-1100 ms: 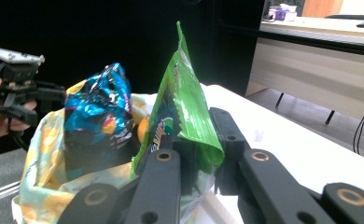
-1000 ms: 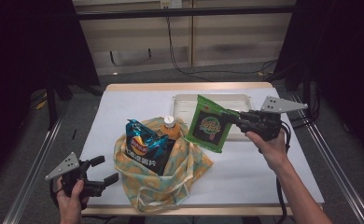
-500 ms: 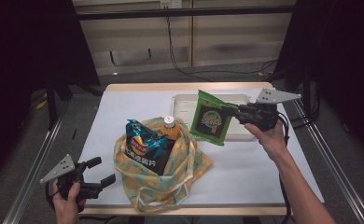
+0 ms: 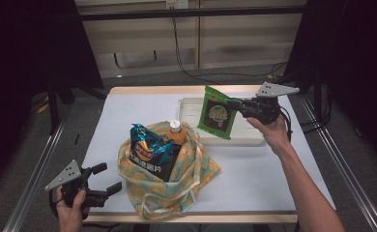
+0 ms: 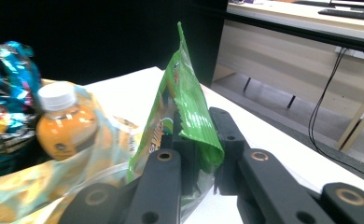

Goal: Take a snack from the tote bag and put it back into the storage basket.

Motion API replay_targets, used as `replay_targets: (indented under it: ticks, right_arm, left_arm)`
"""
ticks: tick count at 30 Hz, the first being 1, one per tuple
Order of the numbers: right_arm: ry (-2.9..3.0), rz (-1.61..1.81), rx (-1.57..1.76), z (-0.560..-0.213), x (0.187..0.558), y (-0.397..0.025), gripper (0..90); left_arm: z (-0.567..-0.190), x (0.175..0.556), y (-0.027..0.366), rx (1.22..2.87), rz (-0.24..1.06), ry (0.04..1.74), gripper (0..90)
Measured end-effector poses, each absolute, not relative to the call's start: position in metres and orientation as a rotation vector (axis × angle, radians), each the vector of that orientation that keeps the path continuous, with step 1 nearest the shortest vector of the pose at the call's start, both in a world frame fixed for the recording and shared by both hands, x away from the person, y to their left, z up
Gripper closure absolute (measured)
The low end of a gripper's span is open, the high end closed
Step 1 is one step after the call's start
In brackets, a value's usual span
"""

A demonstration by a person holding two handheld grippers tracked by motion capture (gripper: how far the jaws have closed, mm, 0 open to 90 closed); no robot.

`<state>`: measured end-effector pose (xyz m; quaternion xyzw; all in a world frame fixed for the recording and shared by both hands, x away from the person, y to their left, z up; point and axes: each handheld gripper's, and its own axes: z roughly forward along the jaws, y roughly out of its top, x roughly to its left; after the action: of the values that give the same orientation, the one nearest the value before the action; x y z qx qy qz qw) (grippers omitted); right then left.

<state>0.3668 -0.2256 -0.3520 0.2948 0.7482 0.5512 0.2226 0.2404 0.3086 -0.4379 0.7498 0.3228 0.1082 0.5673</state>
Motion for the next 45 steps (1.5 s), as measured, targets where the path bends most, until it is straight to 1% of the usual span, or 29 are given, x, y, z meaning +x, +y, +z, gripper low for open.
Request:
replay_targets:
  ticks: [11, 20, 22, 28, 30, 32, 38, 45]
  right_arm:
    - [2.08, 1.511, 0.834, -0.361, 0.407, -0.213, 81.9]
    - [2.118, 1.48, 0.867, -0.372, 0.439, -0.203, 81.8]
    - [2.117, 1.476, 0.875, -0.374, 0.445, -0.2, 81.8]
    - [2.118, 1.438, 0.858, -0.371, 0.456, -0.188, 81.3]
    - [2.137, 1.441, 0.847, -0.37, 0.459, -0.185, 81.4]
    - [2.135, 1.424, 0.852, -0.371, 0.464, -0.182, 81.3]
    - [2.14, 1.4, 0.883, -0.38, 0.479, -0.181, 81.3]
    - [2.151, 1.371, 0.92, -0.392, 0.485, -0.179, 81.1]
  left_arm:
    - [-0.441, 0.241, 0.309, 1.757, 0.231, 0.763, 2.5]
    - [-0.441, 0.243, 0.306, 1.786, 0.22, 0.742, 2.5]
    - [-0.44, 0.243, 0.306, 1.785, 0.232, 0.749, 2.5]
    - [-0.44, 0.244, 0.305, 1.785, 0.209, 0.723, 2.5]
    - [-0.439, 0.243, 0.304, 1.795, 0.23, 0.733, 2.5]
    - [-0.441, 0.244, 0.304, 1.788, 0.206, 0.723, 2.5]
    - [-0.441, 0.245, 0.305, 1.788, 0.214, 0.735, 2.5]
    - [-0.442, 0.245, 0.305, 1.797, 0.215, 0.731, 2.7]
